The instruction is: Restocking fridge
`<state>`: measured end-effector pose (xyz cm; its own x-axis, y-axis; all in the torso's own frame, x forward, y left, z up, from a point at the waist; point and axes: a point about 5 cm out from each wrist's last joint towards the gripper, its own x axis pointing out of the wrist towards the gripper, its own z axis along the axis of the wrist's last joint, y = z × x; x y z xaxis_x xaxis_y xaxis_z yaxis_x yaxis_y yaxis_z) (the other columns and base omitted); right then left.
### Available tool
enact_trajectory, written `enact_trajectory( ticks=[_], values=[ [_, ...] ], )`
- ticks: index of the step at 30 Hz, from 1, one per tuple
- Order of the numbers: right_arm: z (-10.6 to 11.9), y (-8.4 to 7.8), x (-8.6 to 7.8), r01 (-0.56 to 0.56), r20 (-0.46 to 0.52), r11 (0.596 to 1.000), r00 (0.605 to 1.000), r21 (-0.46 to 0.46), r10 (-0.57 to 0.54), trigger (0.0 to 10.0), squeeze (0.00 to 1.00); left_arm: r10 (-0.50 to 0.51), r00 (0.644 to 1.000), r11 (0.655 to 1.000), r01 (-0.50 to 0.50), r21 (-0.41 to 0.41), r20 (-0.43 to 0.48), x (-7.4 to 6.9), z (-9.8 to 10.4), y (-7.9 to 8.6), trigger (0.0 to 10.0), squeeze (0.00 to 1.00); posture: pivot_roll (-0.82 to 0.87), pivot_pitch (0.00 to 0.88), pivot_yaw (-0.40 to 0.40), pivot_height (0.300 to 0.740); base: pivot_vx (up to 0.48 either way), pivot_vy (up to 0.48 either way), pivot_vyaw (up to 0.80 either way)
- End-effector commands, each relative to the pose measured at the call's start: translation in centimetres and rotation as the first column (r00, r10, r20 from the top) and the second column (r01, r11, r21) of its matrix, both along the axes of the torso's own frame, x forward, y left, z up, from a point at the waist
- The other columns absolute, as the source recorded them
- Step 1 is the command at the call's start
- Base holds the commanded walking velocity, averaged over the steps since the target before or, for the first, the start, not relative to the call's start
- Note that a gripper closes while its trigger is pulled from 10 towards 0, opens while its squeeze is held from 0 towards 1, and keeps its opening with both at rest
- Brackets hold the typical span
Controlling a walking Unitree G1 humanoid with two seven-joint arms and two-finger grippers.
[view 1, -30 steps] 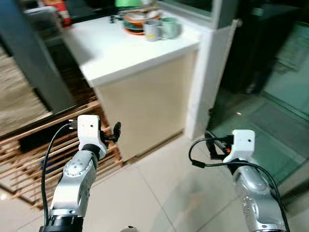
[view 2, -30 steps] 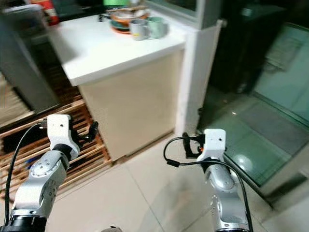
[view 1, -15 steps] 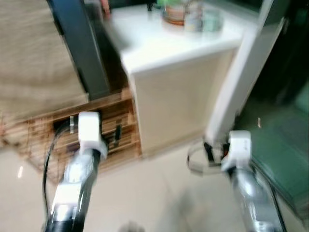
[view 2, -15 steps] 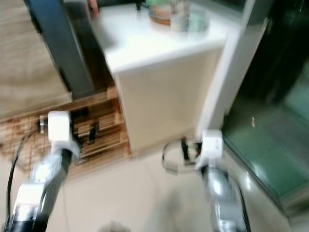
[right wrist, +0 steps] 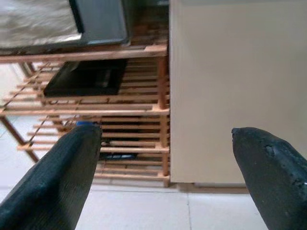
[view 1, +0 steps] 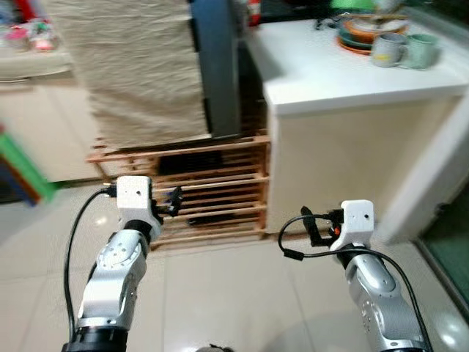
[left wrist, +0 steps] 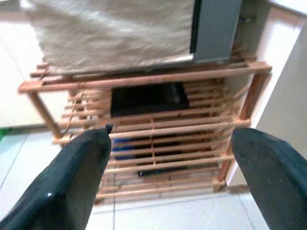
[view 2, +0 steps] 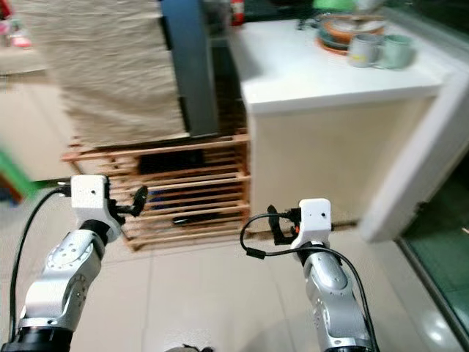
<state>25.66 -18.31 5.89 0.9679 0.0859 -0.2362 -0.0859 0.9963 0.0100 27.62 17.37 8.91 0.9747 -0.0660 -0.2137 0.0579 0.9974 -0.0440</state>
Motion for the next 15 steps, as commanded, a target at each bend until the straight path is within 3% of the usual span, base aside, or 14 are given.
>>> enact_trajectory(
  ticks=[1,2,4,6,8,9,10,12,13,14,15],
  values=[
    [0.2,-0.1,0.0,0.015,0.018,1.0,1.0,0.002,-0.015,10.0,0.33,0.008,1.0,1.0,-0.008,0.025,0.007,0.0,0.1,0.6,10.0,0.0,-0.06,0.0,0.076,0.74,0.0,0.0,0.69],
    [0.5,-0.7,-0.1,0.059,0.05,0.998,0.997,0.016,-0.06,10.0,0.38,0.001,1.0,0.998,-0.002,0.068,0.017,-0.5,-0.1,1.2,10.0,0.0,-0.06,0.0,0.074,0.74,0.0,0.0,0.69],
    [0.8,-1.2,-0.4,0.089,0.082,0.996,0.992,0.024,-0.09,10.0,0.41,0.002,0.999,0.997,-0.005,0.078,0.04,-0.9,0.1,1.9,10.0,0.0,-0.05,0.0,0.072,0.74,0.0,0.0,0.7],
    [1.0,-1.6,-0.7,0.096,0.107,0.995,0.989,0.025,-0.098,10.0,1.0,0.02,0.998,0.999,-0.023,0.04,0.064,-1.3,0.4,2.5,10.0,0.0,-0.05,0.0,0.068,0.74,0.0,0.0,0.67],
    [0.9,-1.7,-0.8,0.097,0.102,0.995,0.99,0.04,-0.1,10.0,1.0,0.036,0.997,0.999,-0.038,0.031,0.073,-1.3,0.6,2.7,10.0,0.0,-0.05,0.0,0.066,0.74,0.0,0.0,0.63],
    [0.9,-1.8,-0.6,0.102,0.099,0.994,0.99,0.031,-0.105,10.0,1.0,0.045,0.996,0.998,-0.048,0.037,0.079,-1.1,0.8,2.6,10.0,0.84,-0.05,0.0,0.066,0.74,0.0,0.0,0.64],
    [0.8,-1.8,-0.5,0.101,0.094,0.995,0.99,0.015,-0.102,10.0,1.0,0.035,0.995,0.999,-0.038,0.023,0.09,-1.0,1.0,2.2,10.0,1.0,-0.05,0.0,0.066,0.74,0.0,0.0,0.63],
    [0.7,-1.6,-0.2,0.089,0.093,0.996,0.992,-0.03,-0.086,10.0,1.0,0.01,0.993,1.0,-0.012,0.019,0.115,-0.8,1.4,1.6,10.0,1.0,-0.05,0.0,0.066,0.74,0.0,0.0,0.0],
    [0.8,-1.5,-0.1,0.09,0.098,0.996,0.991,-0.027,-0.087,10.0,0.8,0.004,0.993,1.0,-0.006,0.015,0.118,-0.7,1.5,1.4,10.0,1.0,-0.05,0.0,0.065,0.74,0.0,0.0,0.0],
    [0.8,-1.5,-0.1,0.09,0.098,0.996,0.991,-0.027,-0.087,10.0,0.8,0.004,0.993,1.0,-0.006,0.015,0.118,-0.7,1.5,1.4,10.0,1.0,-0.05,0.0,0.065,0.74,0.0,0.0,0.0],
    [0.9,-1.4,0.0,0.095,0.107,0.995,0.99,-0.014,-0.093,10.0,0.0,-0.003,0.993,1.0,0.003,0.003,0.119,-0.5,1.6,1.2,10.0,1.0,-0.05,0.0,0.065,0.74,0.0,0.0,0.0]
  ],
)
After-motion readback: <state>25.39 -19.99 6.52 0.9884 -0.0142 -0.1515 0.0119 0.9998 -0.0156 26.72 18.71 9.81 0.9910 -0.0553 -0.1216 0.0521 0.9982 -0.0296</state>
